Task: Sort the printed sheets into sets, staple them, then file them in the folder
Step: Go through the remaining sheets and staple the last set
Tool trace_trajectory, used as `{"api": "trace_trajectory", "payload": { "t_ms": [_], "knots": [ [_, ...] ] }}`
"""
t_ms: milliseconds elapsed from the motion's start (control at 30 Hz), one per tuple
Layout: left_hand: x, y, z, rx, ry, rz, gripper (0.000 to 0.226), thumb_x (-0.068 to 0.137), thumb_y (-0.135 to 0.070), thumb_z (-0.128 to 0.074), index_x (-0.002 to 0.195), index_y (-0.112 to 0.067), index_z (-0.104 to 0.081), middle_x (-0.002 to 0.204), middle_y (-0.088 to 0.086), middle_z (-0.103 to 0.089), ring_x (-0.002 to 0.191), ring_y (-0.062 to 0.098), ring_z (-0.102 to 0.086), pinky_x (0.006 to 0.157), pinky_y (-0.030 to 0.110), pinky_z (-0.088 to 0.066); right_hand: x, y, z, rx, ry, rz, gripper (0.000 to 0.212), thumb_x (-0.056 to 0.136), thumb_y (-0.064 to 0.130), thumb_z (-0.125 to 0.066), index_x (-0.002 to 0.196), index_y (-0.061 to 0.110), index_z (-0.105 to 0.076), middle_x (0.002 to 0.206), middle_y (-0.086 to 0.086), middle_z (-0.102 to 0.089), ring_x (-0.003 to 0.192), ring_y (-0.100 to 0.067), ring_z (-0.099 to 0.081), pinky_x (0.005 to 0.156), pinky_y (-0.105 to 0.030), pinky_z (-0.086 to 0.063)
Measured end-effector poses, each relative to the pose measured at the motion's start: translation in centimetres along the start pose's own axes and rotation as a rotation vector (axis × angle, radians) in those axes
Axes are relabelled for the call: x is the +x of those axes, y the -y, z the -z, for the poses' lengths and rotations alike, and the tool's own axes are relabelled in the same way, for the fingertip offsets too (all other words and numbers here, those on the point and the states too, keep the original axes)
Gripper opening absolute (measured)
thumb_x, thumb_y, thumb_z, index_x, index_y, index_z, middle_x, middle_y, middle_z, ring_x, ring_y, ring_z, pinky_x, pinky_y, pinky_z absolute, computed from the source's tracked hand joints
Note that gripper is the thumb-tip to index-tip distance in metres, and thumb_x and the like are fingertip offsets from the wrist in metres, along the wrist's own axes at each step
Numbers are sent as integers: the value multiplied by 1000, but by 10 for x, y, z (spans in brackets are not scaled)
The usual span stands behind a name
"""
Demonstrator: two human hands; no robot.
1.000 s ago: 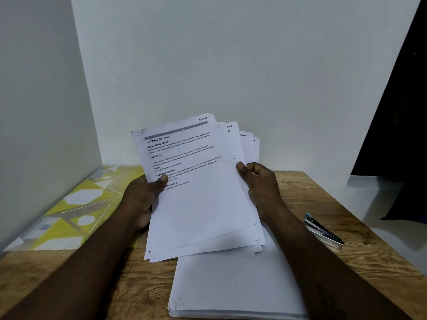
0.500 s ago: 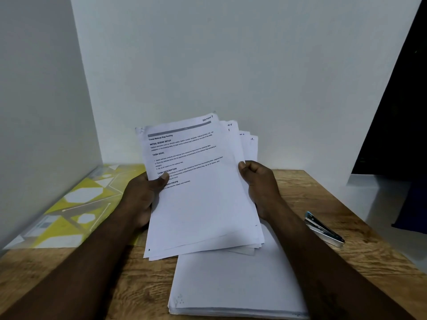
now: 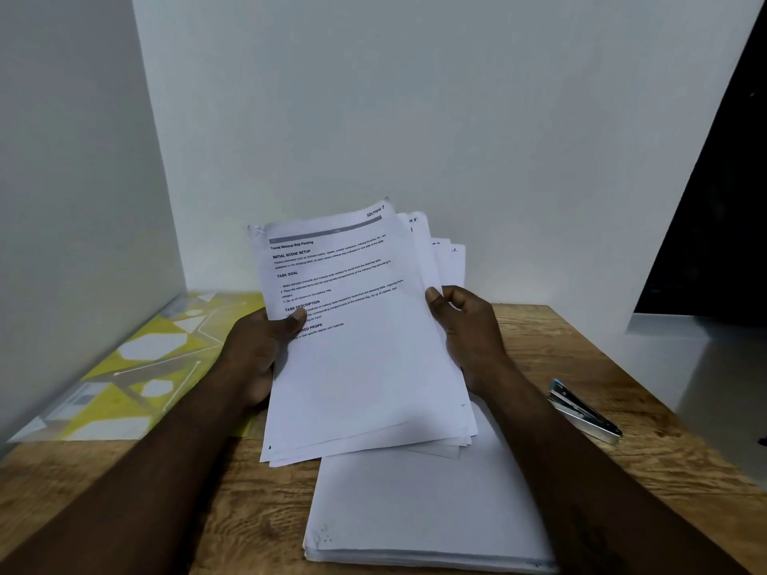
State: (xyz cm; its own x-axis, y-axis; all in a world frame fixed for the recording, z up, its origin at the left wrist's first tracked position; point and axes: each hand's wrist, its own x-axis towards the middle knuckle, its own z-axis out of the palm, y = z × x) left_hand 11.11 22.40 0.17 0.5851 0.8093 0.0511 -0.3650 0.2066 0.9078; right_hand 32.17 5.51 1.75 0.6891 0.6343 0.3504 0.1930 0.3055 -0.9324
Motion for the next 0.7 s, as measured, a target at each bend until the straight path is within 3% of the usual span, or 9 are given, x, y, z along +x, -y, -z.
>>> {"api": "trace_trajectory", "payload": {
  "t_ms": [200,300,367,467,600,700],
  "knots": [
    [-3,-1,-3,13,-41,-4,16,99,-8,-67,114,-11,-71,103,7,-81,82,26,-79,66,37,-63,-2,3,-1,-14,5,4,38,87,44,-81,95,7,-71,111,-23,-74,93,-25,-68,103,-63,-52],
    [-5,-2,-5,11,-47,-19,11,101,-7,-64,109,-11,-70,91,2,-82,74,20,-79,59,30,-63,0,3,0,-11,-63,28,7,98,25,-76,101,21,-71,109,-7,-78,102,-22,-72,100,-47,-60],
    [-6,-2,-6,12,-44,-27,12,102,-6,-63,109,-12,-70,89,0,-81,73,17,-78,59,29,-62,3,-1,0,-68,-116,85,15,100,20,-72,107,31,-66,119,1,-73,118,-20,-66,103,-33,-56],
    [-6,-3,-6,25,-39,-32,13,102,-6,-61,111,-11,-70,93,2,-81,74,17,-78,60,29,-61,4,-6,-1,-99,-155,133,31,94,21,-73,107,46,-60,131,-3,-67,128,-28,-62,104,-48,-55],
    [-7,-2,-7,28,-34,-37,13,102,-5,-61,110,-11,-70,95,2,-81,76,19,-78,63,30,-62,5,-5,0,-125,-145,130,14,99,15,-72,100,28,-75,110,16,-77,115,-9,-68,103,-36,-52],
    [-8,-3,-6,29,-23,-38,14,103,-5,-61,112,-11,-70,93,1,-81,77,19,-78,63,30,-62,5,-6,-1,-82,-100,27,10,97,31,-76,94,24,-82,105,7,-81,110,-18,-74,107,-47,-55]
  ]
}}
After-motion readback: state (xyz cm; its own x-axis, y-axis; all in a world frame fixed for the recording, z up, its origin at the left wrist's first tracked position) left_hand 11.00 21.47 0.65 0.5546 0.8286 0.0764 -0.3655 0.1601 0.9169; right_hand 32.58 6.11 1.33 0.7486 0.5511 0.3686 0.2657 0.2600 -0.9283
